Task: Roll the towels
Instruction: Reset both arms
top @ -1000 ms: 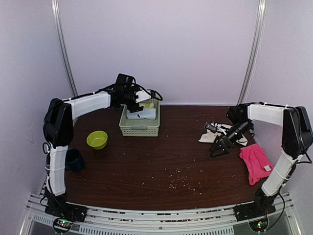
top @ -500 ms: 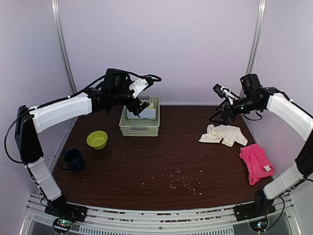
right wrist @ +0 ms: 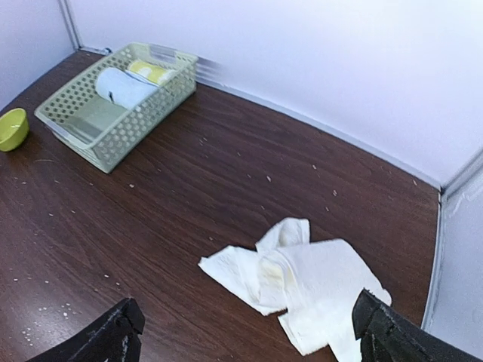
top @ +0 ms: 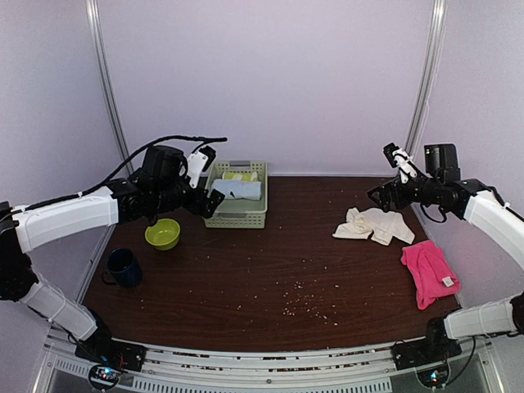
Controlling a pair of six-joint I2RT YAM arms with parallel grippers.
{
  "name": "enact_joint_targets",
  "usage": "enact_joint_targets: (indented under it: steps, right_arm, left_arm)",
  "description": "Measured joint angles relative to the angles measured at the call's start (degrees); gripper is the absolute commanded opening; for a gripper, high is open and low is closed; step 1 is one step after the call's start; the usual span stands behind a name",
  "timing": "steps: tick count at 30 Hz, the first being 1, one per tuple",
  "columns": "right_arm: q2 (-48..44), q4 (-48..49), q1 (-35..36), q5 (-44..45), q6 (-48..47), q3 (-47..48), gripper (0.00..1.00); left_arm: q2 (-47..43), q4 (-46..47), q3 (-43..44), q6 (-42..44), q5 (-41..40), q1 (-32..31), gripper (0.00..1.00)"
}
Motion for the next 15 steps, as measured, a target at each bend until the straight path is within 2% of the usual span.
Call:
enact_joint_targets:
  steps: [4, 8, 15]
  right_arm:
    - [0.98, 0.28, -4.11, 3.1, 0.66, -2.62, 1.0]
    - [2.67, 1.44, -7.23, 3.72, 2.4, -2.69, 1.0]
    - [1.64, 9.2, -7.39, 8.15, 10.84, -6.01, 1.0]
  left_arm:
    - [-1.38, -1.2, -1.66, -1.11, -6.34, 0.07, 0.98]
    - [-1.16, -1.33, -4.57, -0.66, -8.98, 0.07, 0.98]
    - [-6.1, 0.24, -8.72, -0.87, -14.05, 0.55, 0.98]
